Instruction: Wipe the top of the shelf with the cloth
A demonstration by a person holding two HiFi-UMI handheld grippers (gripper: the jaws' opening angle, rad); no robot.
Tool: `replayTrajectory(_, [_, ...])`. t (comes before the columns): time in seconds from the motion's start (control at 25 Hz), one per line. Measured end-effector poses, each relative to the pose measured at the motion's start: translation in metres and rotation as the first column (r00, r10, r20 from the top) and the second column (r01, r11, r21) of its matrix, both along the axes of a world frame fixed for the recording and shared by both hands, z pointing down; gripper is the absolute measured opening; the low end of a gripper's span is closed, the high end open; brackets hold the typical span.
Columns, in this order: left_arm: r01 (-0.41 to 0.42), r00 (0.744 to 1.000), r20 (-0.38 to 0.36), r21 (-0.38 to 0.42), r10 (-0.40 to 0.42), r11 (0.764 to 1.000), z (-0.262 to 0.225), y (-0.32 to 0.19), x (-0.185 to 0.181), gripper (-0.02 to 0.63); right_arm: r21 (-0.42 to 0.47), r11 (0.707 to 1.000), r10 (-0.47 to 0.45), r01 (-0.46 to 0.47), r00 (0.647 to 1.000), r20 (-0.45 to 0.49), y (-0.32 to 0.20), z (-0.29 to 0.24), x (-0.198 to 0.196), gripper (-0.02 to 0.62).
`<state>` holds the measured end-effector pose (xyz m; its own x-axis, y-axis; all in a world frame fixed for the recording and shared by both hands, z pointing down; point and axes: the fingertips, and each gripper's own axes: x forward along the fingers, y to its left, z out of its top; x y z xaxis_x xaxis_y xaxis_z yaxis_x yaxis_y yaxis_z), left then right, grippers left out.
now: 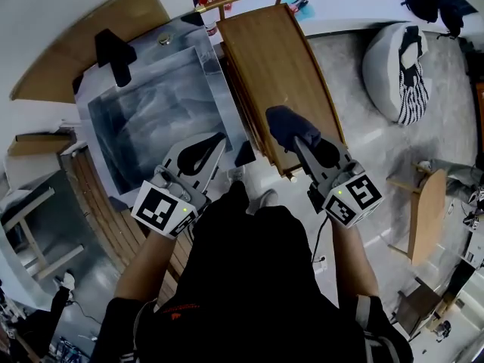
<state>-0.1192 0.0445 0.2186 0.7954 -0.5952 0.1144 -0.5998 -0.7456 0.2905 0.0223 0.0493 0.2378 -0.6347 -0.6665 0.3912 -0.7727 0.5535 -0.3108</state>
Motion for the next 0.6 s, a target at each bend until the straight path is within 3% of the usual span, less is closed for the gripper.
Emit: replayTrajectory(0.6, [0.101,0.995,0.011,-0.032,-0.101,0.994,0.016,-0.036,0.005,0.023,0.007,0.996,-0.088,0.088,0.996,-0.002,-0.064,0.021,0.005,0.061])
